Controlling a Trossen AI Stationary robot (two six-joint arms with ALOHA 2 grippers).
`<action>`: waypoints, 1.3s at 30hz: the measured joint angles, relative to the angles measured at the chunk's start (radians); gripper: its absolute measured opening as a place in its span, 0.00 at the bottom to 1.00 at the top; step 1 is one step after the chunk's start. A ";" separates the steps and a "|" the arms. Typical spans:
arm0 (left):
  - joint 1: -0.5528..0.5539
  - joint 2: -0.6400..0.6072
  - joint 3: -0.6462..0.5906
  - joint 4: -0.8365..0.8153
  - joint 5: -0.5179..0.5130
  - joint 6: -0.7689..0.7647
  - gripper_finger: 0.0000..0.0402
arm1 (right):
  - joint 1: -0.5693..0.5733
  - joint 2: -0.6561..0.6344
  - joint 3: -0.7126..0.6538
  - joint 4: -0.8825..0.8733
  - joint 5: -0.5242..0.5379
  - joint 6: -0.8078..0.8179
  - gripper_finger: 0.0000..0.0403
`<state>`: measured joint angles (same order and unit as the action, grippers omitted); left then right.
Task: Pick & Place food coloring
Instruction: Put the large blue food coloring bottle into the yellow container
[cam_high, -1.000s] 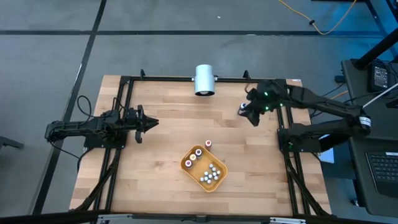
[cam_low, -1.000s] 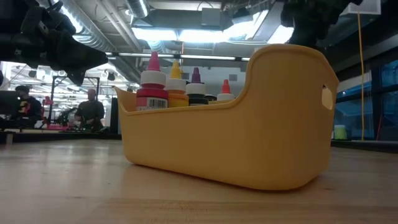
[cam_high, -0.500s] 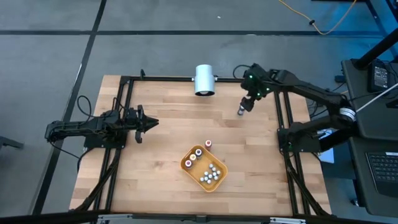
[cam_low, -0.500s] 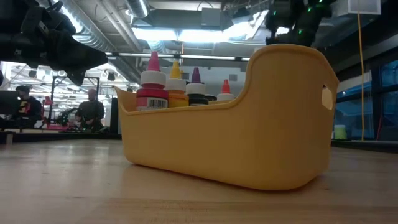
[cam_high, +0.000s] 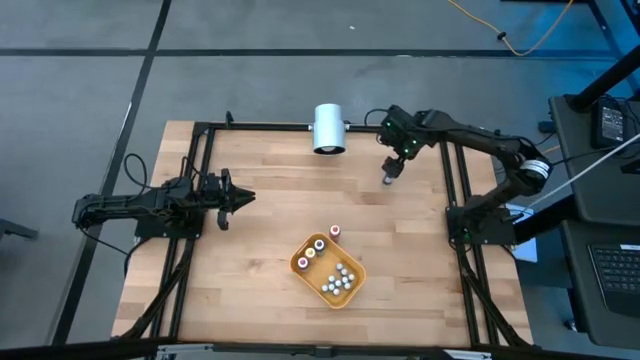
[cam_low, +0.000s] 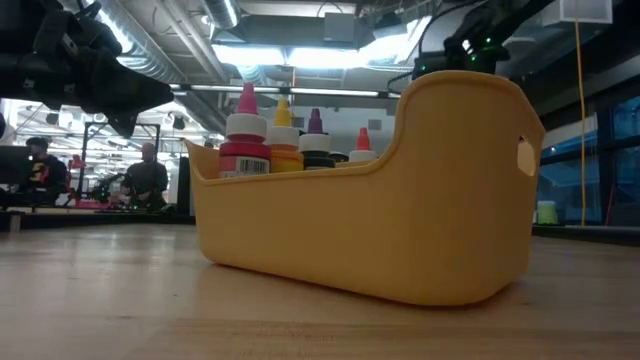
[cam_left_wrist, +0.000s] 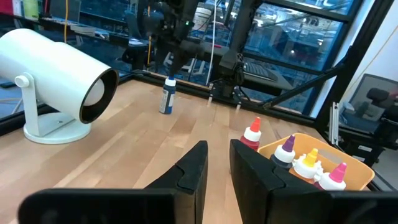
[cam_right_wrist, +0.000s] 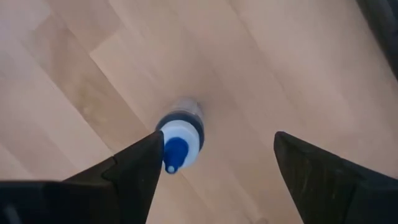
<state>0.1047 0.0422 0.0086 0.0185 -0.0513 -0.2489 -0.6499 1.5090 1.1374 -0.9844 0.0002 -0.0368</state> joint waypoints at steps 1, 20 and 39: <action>0.000 0.000 0.000 0.000 0.000 0.000 0.16 | 0.000 0.009 0.000 0.000 -0.002 0.001 0.76; 0.000 0.000 0.000 0.000 0.000 0.000 0.15 | 0.000 0.069 -0.003 0.003 -0.052 0.008 0.76; 0.000 0.000 0.000 0.000 0.000 0.000 0.16 | -0.009 0.111 -0.002 0.024 -0.020 -0.027 0.76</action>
<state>0.1047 0.0422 0.0086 0.0185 -0.0513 -0.2489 -0.6589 1.6196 1.1358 -0.9607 -0.0200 -0.0637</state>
